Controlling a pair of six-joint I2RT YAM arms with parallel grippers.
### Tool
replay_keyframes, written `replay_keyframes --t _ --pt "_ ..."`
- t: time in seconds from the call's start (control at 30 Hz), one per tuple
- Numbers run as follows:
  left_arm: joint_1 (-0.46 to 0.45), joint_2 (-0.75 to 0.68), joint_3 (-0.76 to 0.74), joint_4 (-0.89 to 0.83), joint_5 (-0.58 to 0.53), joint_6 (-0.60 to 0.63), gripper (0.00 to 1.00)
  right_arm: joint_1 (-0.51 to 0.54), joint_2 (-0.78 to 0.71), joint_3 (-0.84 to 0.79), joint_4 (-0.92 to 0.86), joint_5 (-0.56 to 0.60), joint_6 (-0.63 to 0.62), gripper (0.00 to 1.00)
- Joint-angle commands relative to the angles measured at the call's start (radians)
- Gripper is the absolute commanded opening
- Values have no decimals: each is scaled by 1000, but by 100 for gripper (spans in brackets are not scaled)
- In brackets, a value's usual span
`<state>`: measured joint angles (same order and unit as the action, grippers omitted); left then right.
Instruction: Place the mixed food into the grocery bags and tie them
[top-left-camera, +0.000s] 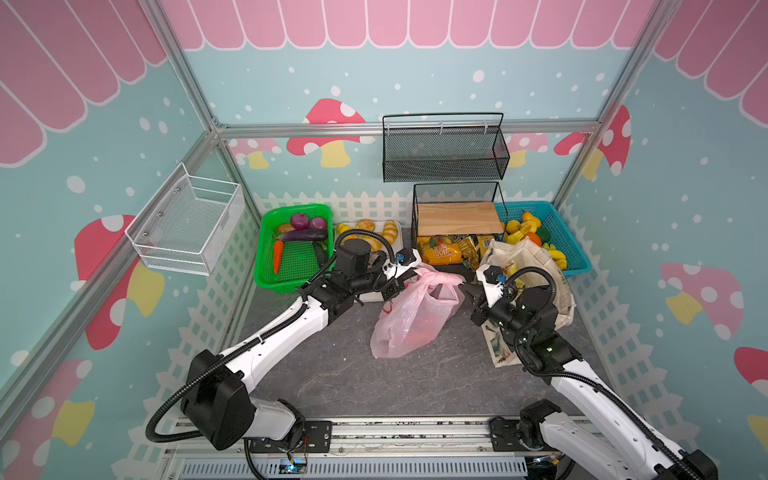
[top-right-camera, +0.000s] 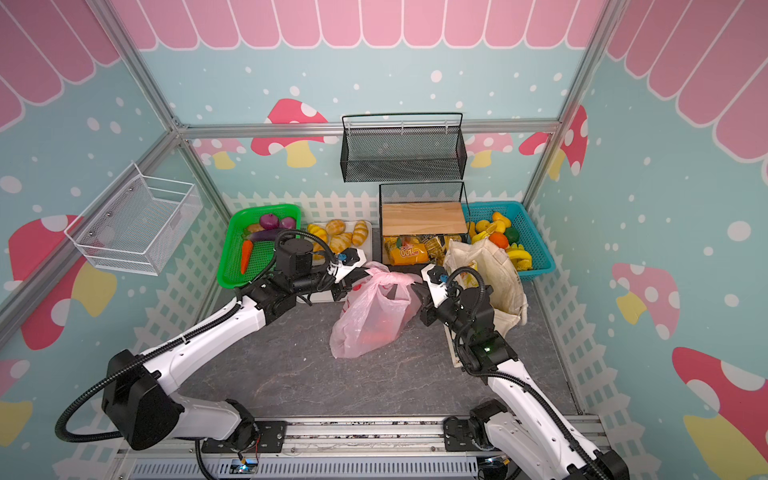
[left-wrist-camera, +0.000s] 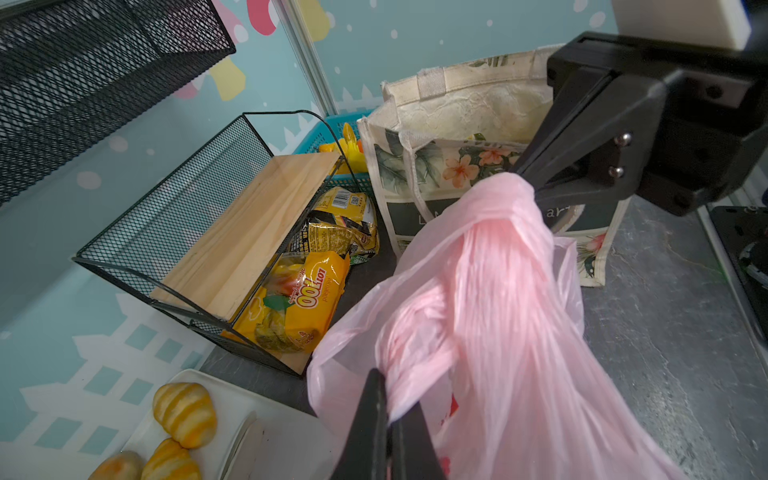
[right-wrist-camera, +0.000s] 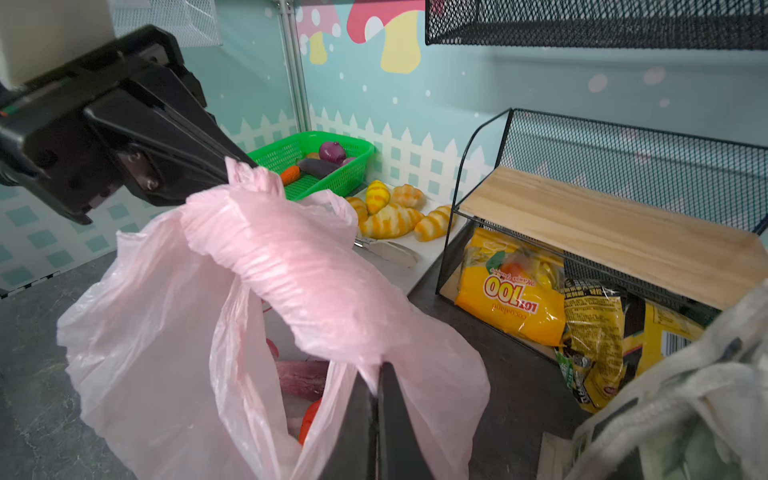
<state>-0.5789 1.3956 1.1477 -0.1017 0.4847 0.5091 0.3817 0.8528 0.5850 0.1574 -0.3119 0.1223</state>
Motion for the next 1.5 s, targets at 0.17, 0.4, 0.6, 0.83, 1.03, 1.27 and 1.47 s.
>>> replay_keyframes --t 0.17,0.4,0.6,0.83,1.03,1.27,1.47 --pt "0 -50 -25 66 -103 -32 0 5 31 16 -149 60 40 0" --pt "29 -63 -41 63 -265 -84 0 2 37 15 -210 145 49 0" --pt "127 -73 -146 135 -427 -203 0 0 58 -12 -250 170 82 0" --pt "207 -78 -247 207 -485 -287 0 36 105 9 -289 232 58 0" --pt "237 -85 -256 202 -531 -374 0 72 137 18 -303 254 80 0" --pt "345 -16 -346 265 -610 -521 0 9 121 -143 -203 181 193 0" --pt "339 -11 -337 280 -540 -547 0 23 159 -104 -187 160 190 0"
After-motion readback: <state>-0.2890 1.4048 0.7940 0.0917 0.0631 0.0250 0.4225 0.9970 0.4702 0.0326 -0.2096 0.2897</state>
